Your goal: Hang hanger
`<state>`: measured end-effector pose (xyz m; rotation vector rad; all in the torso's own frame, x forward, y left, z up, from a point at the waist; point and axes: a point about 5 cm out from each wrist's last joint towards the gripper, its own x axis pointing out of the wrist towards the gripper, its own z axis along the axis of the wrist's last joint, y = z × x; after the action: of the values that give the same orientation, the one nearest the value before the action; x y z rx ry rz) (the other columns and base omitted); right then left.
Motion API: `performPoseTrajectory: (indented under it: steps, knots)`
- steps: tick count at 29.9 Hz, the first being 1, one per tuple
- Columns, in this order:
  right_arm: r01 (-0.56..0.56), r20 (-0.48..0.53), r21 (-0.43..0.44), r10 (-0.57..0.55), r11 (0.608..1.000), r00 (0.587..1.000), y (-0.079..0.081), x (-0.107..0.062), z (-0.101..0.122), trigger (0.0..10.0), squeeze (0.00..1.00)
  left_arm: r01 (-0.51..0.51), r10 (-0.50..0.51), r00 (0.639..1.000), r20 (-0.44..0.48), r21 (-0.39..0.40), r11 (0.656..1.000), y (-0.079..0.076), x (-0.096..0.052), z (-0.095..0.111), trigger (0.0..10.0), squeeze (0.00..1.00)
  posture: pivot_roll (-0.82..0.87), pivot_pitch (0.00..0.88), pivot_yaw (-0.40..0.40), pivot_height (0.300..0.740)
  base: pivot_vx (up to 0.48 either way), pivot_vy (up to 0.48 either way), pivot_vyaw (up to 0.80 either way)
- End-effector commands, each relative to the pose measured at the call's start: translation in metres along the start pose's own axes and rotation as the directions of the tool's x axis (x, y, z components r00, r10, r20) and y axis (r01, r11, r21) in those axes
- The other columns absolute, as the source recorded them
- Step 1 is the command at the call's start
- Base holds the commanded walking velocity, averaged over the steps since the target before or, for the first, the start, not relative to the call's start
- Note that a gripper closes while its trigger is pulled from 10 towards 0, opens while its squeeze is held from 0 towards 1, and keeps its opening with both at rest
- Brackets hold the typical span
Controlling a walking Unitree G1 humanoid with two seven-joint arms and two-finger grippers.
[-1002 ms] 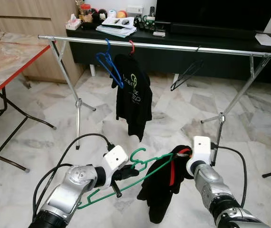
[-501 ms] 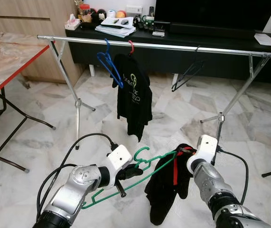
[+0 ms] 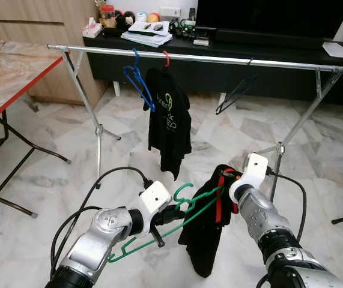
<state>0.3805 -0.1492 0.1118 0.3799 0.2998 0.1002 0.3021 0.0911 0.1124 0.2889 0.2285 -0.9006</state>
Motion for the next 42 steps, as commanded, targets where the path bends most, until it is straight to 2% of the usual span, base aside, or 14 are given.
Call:
performPoseTrajectory:
  steps: [1,7,9,10,12,17,18,23,29,33,35,39,42]
  knots:
    - [-0.019,0.038,-0.01,0.02,1.0,0.999,0.006,0.001,0.012,10.0,0.0,-0.034,0.034,0.999,-0.008,0.009,0.999,0.003,0.003,0.0,10.0,0.0,-0.05,0.076,-0.029,0.74,0.0,0.0,0.0]
    - [0.007,0.006,-0.035,-0.007,0.999,1.0,-0.002,-0.003,0.003,10.0,0.0,-0.041,0.041,0.999,0.001,0.009,0.999,0.001,0.007,0.002,10.0,0.0,-0.05,0.086,-0.03,0.74,0.0,0.0,0.0]
    - [-0.019,0.01,-0.095,0.02,0.995,1.0,0.0,-0.004,0.003,10.0,0.0,-0.011,0.011,1.0,0.013,0.004,1.0,-0.003,0.008,0.002,10.0,0.0,-0.05,0.086,-0.03,0.74,0.0,0.0,0.0]
    - [-0.019,0.01,-0.095,0.02,0.995,1.0,0.0,-0.004,0.003,10.0,0.0,-0.011,0.011,1.0,0.013,0.004,1.0,-0.003,0.008,0.002,10.0,0.0,-0.05,0.086,-0.03,0.74,0.0,0.0,0.0]
    - [-0.043,0.017,-0.15,0.046,0.988,0.999,0.004,-0.004,0.006,10.0,0.0,-0.004,0.004,1.0,0.013,0.005,1.0,-0.004,0.007,0.002,10.0,0.0,-0.05,0.097,-0.029,0.74,0.0,0.0,0.0]
    - [-0.086,0.034,-0.186,0.094,0.979,0.995,0.014,-0.003,0.013,10.0,0.0,-0.001,0.001,1.0,0.015,0.0,1.0,-0.003,0.007,0.002,10.0,0.0,-0.05,0.102,-0.029,0.74,0.0,0.0,0.0]
    - [-0.124,0.045,-0.213,0.136,0.969,0.99,0.02,-0.003,0.018,10.0,0.0,0.004,-0.004,1.0,0.022,-0.007,1.0,-0.002,0.006,0.004,10.0,0.0,-0.05,0.102,-0.028,0.74,0.0,0.0,0.0]
    - [-0.192,0.043,-0.279,0.212,0.941,0.976,0.031,-0.006,0.024,10.0,0.0,0.01,-0.01,1.0,0.026,-0.012,1.0,-0.001,0.004,0.004,10.0,0.0,-0.04,0.106,-0.029,0.74,0.0,0.0,0.0]
    - [-0.213,0.055,-0.262,0.235,0.941,0.97,0.041,-0.01,0.033,10.0,0.0,-0.06,0.06,0.998,0.012,-0.006,0.998,0.005,0.006,0.002,10.0,0.0,-0.05,0.109,-0.029,0.74,0.0,0.0,0.0]
    - [-0.203,0.057,-0.274,0.227,0.94,0.972,0.04,-0.012,0.032,10.0,0.0,-0.102,0.102,0.995,0.007,-0.006,0.995,0.009,0.008,0.003,10.0,0.0,-0.05,0.11,-0.03,0.74,0.0,0.0,0.0]
    - [-0.15,0.056,-0.249,0.169,0.957,0.984,0.032,-0.014,0.029,10.0,0.0,-0.155,0.154,0.988,-0.005,-0.006,0.988,0.015,0.008,0.002,10.0,0.0,-0.05,0.112,-0.03,0.74,0.0,0.0,0.0]
    - [-0.093,0.055,-0.233,0.108,0.968,0.993,0.023,-0.015,0.026,10.0,0.0,-0.189,0.189,0.982,-0.013,-0.007,0.982,0.019,0.007,0.001,10.0,0.0,-0.05,0.112,-0.03,0.74,0.0,0.0,0.0]
    - [-0.042,0.049,-0.28,0.058,0.959,0.997,0.015,-0.016,0.023,10.0,0.0,-0.22,0.22,0.975,-0.016,-0.005,0.976,0.023,0.006,0.001,10.0,0.0,-0.05,0.112,-0.03,0.74,0.0,0.0,0.0]
